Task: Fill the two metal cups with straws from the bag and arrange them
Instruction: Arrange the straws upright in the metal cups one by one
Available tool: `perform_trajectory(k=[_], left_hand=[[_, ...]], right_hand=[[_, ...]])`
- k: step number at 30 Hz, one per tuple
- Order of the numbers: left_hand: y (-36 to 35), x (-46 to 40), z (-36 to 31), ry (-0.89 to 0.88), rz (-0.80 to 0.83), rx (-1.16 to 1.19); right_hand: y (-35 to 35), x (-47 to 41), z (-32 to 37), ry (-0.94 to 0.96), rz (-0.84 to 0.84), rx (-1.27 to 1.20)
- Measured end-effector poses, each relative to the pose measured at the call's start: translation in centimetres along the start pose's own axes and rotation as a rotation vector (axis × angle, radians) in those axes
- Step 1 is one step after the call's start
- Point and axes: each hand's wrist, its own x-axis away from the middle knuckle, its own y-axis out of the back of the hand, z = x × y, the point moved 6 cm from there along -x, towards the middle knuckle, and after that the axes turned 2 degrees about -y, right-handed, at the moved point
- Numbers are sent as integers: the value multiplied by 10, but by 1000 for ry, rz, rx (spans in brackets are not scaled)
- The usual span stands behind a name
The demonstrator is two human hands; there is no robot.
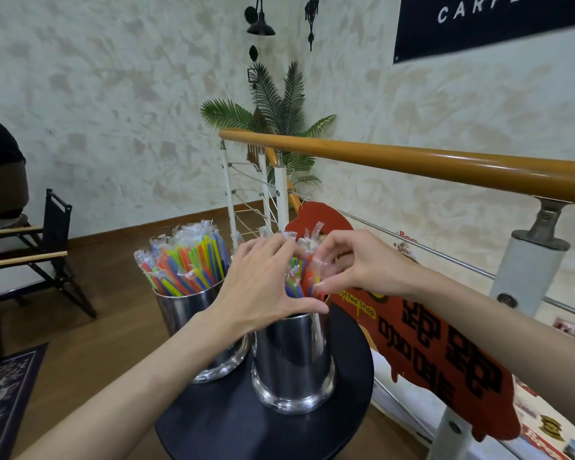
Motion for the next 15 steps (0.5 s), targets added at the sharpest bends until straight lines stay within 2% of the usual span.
perform_trajectory(k=[4, 8, 12, 15], left_hand=[[1, 1, 2, 4, -55, 21], [4, 2, 6, 44, -124, 71], [12, 1, 6, 69, -169, 188], [16, 1, 8, 107, -190, 284]], right_hand=[[-6, -1, 1, -77, 95, -182], [-4, -2, -3, -94, 70, -219], [0, -5, -12, -78, -108, 35], [-7, -9, -13, -29, -130, 253]])
